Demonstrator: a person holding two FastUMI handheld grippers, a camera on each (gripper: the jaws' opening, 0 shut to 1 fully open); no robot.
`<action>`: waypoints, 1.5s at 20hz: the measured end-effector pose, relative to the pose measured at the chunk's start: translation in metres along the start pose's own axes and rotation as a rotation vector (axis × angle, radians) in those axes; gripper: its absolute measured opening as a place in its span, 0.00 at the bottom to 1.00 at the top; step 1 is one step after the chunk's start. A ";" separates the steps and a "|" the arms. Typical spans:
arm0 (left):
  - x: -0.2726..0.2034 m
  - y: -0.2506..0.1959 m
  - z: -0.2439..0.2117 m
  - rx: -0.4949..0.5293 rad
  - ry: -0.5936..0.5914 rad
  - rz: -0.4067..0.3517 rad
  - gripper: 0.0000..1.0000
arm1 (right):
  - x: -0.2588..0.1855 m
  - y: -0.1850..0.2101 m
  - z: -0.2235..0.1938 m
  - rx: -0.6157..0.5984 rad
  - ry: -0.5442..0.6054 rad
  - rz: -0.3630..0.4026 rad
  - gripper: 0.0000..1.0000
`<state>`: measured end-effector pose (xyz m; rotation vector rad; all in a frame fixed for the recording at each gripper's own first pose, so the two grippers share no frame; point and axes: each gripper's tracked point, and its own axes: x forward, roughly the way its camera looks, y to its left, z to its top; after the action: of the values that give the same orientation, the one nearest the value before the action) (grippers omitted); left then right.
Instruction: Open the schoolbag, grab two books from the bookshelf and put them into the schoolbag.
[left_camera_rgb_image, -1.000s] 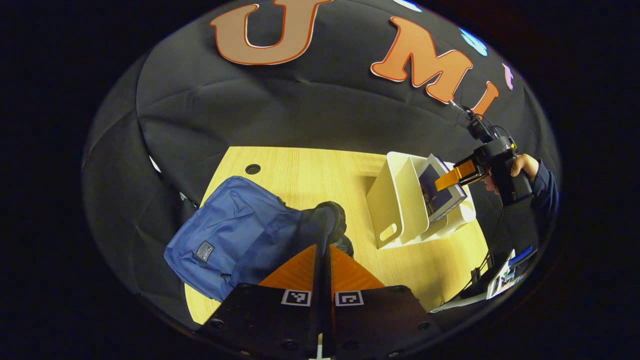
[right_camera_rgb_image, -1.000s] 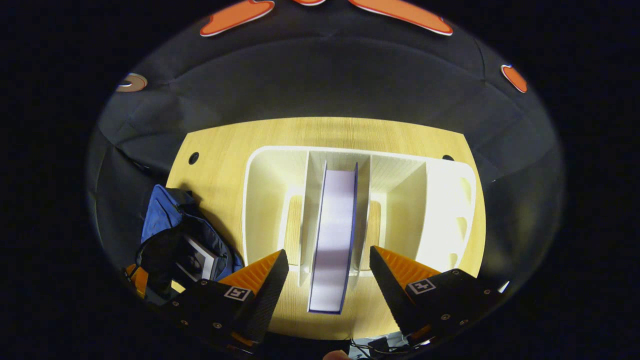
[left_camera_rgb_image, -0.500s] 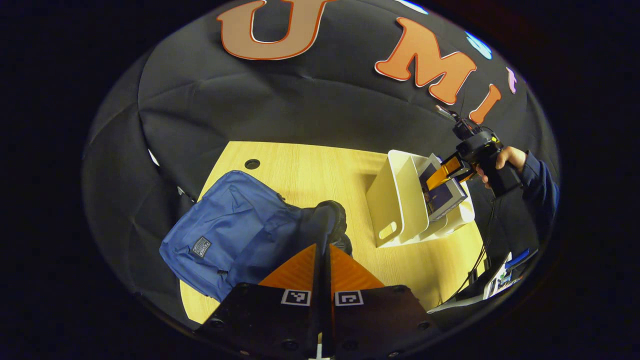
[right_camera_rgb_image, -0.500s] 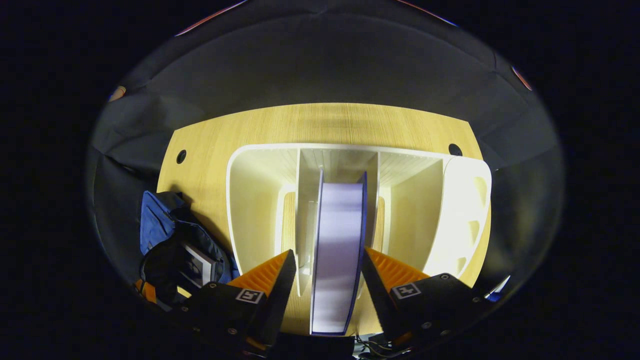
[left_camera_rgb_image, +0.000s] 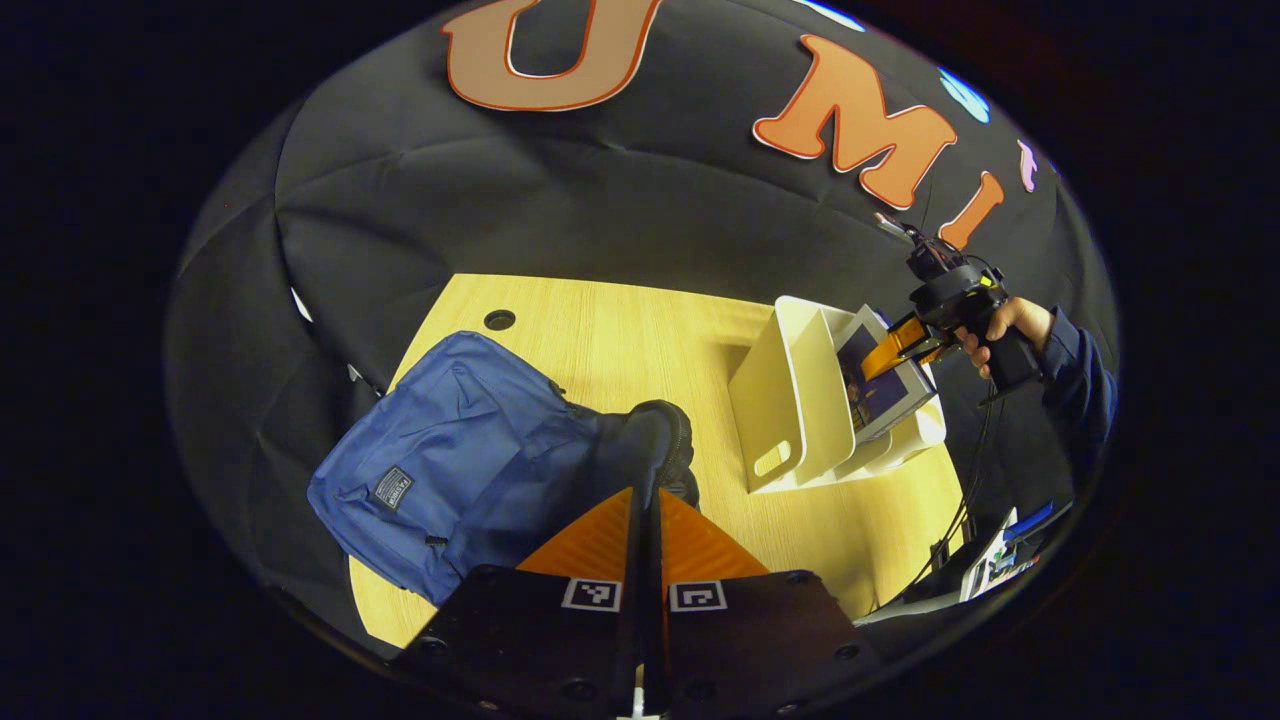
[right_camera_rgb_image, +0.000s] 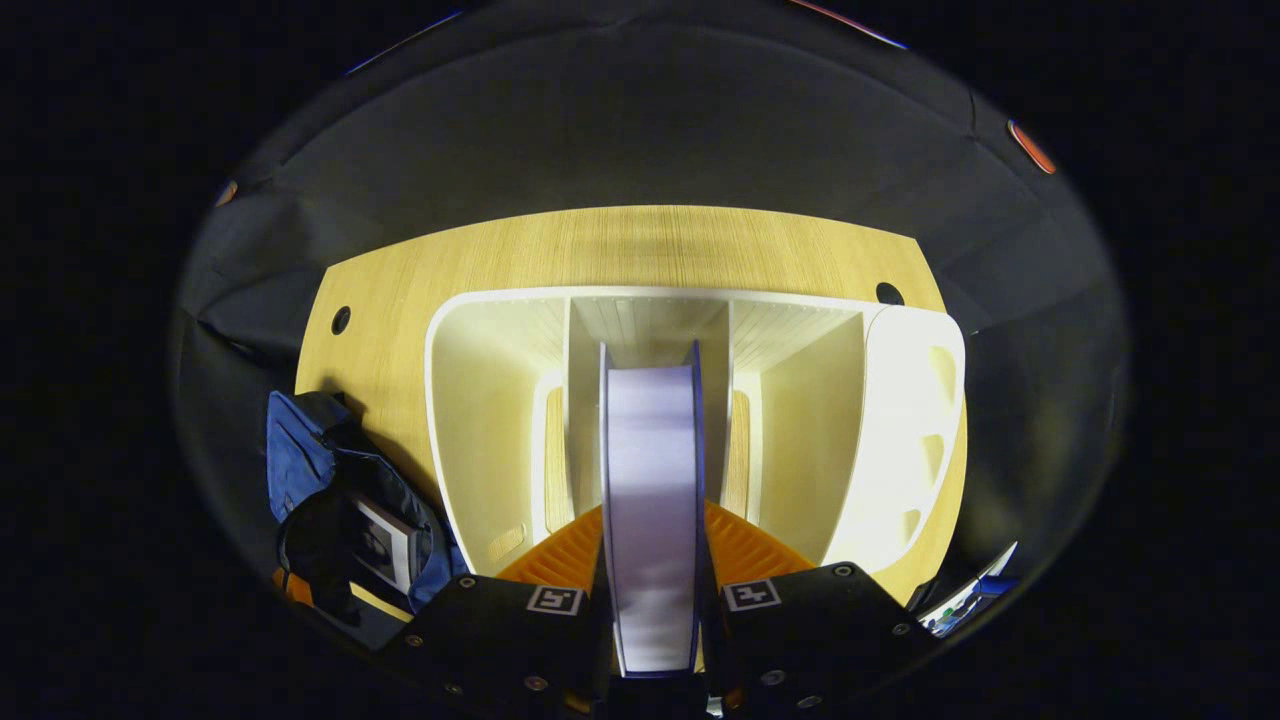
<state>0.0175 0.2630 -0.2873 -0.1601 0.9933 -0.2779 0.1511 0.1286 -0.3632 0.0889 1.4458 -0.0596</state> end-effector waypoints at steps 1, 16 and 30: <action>0.001 0.000 0.001 0.001 0.000 -0.001 0.04 | -0.004 0.001 -0.001 0.004 -0.005 0.009 0.36; -0.015 0.004 0.024 0.084 -0.048 0.026 0.04 | -0.153 -0.033 0.006 0.019 -0.216 0.122 0.35; -0.032 0.017 0.048 0.134 -0.066 0.064 0.03 | -0.257 0.036 -0.030 0.120 -0.454 0.528 0.34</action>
<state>0.0444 0.2894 -0.2406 -0.0152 0.9095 -0.2779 0.0932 0.1641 -0.1109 0.5195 0.9300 0.2523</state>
